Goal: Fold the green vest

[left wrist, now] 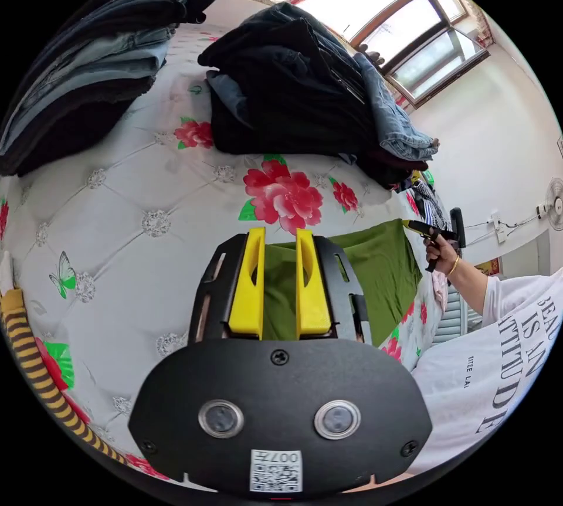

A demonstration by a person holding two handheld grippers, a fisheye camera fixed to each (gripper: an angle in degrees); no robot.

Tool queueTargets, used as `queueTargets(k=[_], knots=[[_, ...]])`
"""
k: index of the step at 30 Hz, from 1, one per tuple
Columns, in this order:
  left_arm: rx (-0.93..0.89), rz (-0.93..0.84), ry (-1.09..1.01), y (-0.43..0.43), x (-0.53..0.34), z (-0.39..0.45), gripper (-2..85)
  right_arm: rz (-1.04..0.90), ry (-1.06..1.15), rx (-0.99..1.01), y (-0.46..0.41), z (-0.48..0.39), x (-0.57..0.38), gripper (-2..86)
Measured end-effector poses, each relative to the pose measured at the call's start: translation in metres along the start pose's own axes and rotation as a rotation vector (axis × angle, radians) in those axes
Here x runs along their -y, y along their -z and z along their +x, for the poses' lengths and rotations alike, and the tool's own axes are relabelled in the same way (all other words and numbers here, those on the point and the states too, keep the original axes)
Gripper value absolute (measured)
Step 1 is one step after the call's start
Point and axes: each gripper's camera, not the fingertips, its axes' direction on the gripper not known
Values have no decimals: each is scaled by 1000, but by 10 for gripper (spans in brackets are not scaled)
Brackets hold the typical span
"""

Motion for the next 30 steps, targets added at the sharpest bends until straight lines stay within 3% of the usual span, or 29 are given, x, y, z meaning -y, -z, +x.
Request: queueTargets(k=[8, 17, 20, 22, 25, 28, 30], knots=[[202, -133, -140, -36, -9, 37, -5, -15, 50, -51, -12, -7, -8, -2], [112, 96, -87, 9, -24, 40, -5, 52, 45, -51, -4, -2, -23, 3], [115, 56, -153, 5, -22, 50, 14, 30, 251, -107, -6, -38, -26, 13], [115, -60, -184, -19, -16, 55, 58, -46, 419, -117, -24, -74, -28, 19], [140, -172, -170, -51, -12, 55, 55, -146, 587, -138, -60, -112, -35, 20], [202, -179, -197, -60, -13, 63, 10, -257, 662, -187, -98, -127, -46, 15], [212, -183, -203, -61, -12, 66, -2, -196, 657, -219, -99, -126, -50, 8]])
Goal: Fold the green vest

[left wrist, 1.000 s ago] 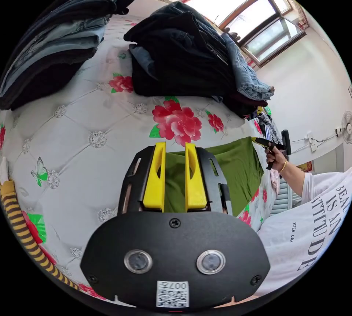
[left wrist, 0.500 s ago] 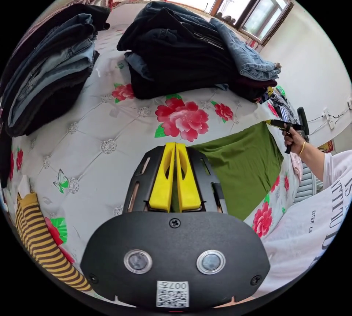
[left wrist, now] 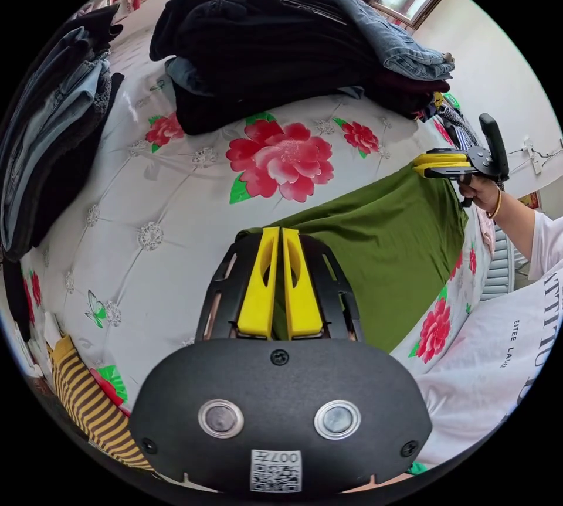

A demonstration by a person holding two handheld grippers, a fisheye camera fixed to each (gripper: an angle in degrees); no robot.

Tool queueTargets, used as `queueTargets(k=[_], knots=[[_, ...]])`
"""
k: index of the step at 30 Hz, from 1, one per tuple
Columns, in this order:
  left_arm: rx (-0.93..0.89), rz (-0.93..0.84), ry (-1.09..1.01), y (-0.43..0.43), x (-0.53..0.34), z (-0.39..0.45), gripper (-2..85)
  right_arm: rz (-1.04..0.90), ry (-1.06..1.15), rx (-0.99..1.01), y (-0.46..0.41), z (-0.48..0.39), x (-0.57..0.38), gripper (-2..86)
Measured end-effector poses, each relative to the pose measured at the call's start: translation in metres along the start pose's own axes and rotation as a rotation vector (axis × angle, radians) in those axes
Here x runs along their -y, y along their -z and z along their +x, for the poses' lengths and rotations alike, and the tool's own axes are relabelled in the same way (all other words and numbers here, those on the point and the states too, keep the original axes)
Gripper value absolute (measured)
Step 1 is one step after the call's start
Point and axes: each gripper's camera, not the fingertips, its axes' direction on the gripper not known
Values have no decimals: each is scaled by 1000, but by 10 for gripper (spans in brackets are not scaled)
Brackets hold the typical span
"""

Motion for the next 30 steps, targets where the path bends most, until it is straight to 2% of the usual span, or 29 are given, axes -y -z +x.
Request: queueTargets(k=[2, 7, 9, 12, 16, 19, 20, 23, 26, 30], knots=[[9, 11, -6, 4, 0, 2, -7, -17, -24, 5, -2, 4, -1, 3], [-39, 199, 57, 41, -19, -3, -10, 69, -66, 43, 17, 20, -14, -1], [-35, 208, 86, 44, -24, -7, -10, 79, -37, 31, 23, 19, -17, 0], [-42, 209, 128, 43, -28, -15, -10, 125, -24, -113, 34, 16, -20, 3], [-51, 171, 180, 29, -17, -24, -9, 66, 48, 81, 28, 17, -9, 18], [-20, 131, 173, 20, -5, -25, -5, -38, 33, 25, 6, 23, -4, 23], [-10, 120, 173, 19, -4, -26, -4, 0, 28, 37, 9, 27, -5, 24], [33, 117, 227, 25, -7, -35, 17, 47, -195, 5, 29, 64, -13, 28], [82, 171, 341, 51, -28, -53, 45, 191, -350, 131, 71, 97, -52, 36], [61, 226, 414, 90, -74, -57, 50, 368, -682, 374, 118, 135, -167, 50]])
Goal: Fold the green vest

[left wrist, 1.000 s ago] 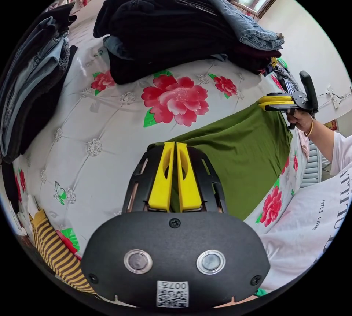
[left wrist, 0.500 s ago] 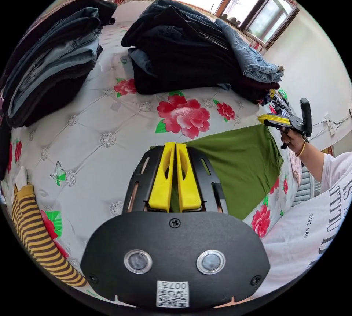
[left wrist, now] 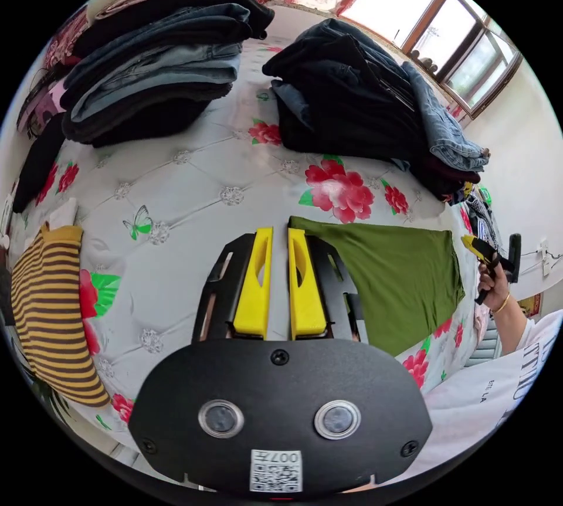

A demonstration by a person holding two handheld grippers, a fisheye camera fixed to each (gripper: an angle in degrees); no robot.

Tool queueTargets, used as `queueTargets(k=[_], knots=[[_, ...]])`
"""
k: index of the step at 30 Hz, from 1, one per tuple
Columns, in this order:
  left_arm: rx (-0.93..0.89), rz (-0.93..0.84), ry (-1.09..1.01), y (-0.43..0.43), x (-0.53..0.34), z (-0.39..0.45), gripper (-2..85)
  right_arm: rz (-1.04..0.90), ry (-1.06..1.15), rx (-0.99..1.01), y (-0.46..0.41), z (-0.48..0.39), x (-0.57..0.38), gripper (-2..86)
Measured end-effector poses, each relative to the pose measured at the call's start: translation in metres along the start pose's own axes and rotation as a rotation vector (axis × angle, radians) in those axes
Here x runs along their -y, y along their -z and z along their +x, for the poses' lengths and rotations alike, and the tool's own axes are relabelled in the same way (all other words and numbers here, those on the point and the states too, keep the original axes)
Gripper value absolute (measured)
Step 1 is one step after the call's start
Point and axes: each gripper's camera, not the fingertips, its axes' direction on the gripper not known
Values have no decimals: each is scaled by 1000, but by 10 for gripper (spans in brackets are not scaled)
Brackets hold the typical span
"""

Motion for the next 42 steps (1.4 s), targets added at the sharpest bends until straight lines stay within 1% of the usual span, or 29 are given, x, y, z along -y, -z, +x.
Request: queueTargets(k=[1, 3, 5, 7, 8, 10, 12, 17, 20, 22, 23, 25, 28, 29, 30, 31, 33, 35, 38, 42], knots=[[-18, -7, 11, 9, -13, 0, 50, 55, -90, 50, 25, 19, -26, 54], [-63, -33, 19, 16, -35, 4, 50, 80, -212, 91, 50, 44, -64, 61], [-96, -83, 25, 19, -56, 10, 49, 66, -302, 76, 63, 60, -97, 71], [-115, -128, 52, 22, -80, 15, 48, 109, -399, 68, 71, 72, -128, 82], [-118, -135, 63, 23, -85, 15, 48, 134, -415, 81, 72, 74, -133, 83], [-144, -152, 104, 29, -98, 12, 47, 246, -461, 124, 72, 78, -139, 85], [-169, -160, 117, 34, -101, 9, 47, 280, -457, 141, 67, 80, -131, 81], [-180, -129, 154, 56, -102, -12, 47, 250, -436, 128, 58, 76, -89, 25], [-170, -113, 179, 68, -107, -31, 47, 182, -190, 134, 56, 17, -50, 7], [-169, -113, 221, 72, -116, -51, 48, 52, 126, 107, 39, -67, -26, 3], [-174, -113, 234, 73, -118, -56, 48, 14, 207, 107, 32, -89, -24, 2], [-192, -119, 289, 74, -128, -75, 50, -125, 501, 131, -3, -176, -35, 2], [-208, -128, 319, 75, -138, -91, 54, -293, 707, 171, -60, -247, -80, 7], [-214, -130, 322, 75, -140, -94, 57, -322, 718, 179, -72, -253, -90, 10], [-229, -134, 330, 76, -142, -101, 63, -399, 728, 198, -96, -261, -110, 15], [-247, -136, 340, 77, -144, -108, 68, -500, 714, 208, -117, -263, -126, 20], [-287, -138, 354, 77, -146, -120, 78, -565, 674, 211, -128, -256, -142, 24], [-331, -130, 362, 78, -147, -132, 84, -553, 635, 209, -118, -242, -143, 28], [-391, -126, 366, 78, -145, -153, 88, -486, 496, 168, -80, -197, -119, 35], [-546, -111, 367, 73, -133, -179, 120, -406, 169, 117, -28, -104, -93, 47]])
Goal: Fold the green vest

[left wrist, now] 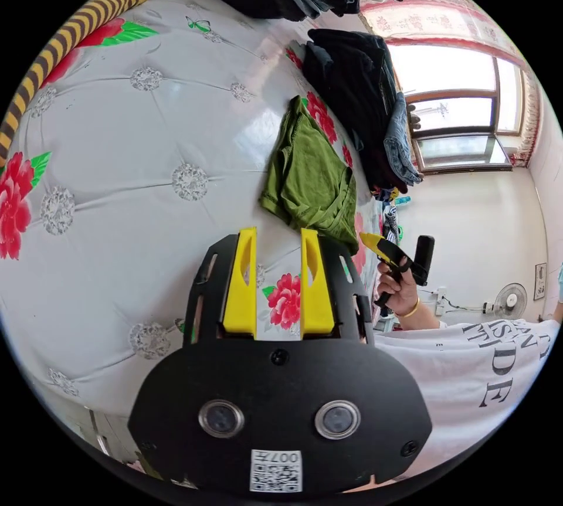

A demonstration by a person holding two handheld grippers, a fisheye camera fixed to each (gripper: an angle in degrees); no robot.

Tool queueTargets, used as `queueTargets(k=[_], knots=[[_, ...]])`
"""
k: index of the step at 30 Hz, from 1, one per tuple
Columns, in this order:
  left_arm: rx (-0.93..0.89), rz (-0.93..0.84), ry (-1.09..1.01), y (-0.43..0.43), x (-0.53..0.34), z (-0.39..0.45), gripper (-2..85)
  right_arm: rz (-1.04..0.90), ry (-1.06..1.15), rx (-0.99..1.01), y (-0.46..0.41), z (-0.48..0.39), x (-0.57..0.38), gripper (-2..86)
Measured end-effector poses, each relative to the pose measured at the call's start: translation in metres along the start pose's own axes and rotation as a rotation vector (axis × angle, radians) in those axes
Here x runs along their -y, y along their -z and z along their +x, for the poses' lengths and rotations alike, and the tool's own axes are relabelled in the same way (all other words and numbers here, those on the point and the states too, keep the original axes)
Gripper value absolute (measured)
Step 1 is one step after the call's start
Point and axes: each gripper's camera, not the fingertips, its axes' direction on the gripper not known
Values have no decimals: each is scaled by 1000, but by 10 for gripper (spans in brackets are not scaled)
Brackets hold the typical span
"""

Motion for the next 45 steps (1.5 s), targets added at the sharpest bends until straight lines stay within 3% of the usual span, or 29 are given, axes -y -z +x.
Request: queueTargets(k=[7, 12, 17, 23, 30, 33, 36, 41, 45], knots=[[-173, -44, 11, -2, 36, -25, 134, 46, -308, 364, -7, 65, -21, 60], [-236, -97, 143, -23, 53, -52, 6, -46, -285, 434, -29, 52, 8, 42], [-334, -29, 42, -1, 59, -24, -7, 9, -217, 475, 10, 29, 12, 20], [-460, -2, -102, -1, 110, 52, -8, 124, -156, 561, 87, 12, 59, 9], [-634, 80, -440, -26, 233, 247, -7, 394, 202, 469, 248, -77, 170, 8], [-569, 139, -574, -37, 251, 326, -4, 511, 317, 360, 304, -116, 188, 13], [-483, 130, -569, -85, 259, 355, 13, 616, 259, 223, 312, -116, 198, 23], [-283, -7, -349, -195, 226, 288, 62, 637, 5, 50, 254, -45, 176, 48], [-72, -116, -270, -245, 120, 182, 72, 549, -137, -135, 175, 31, 83, 56]])
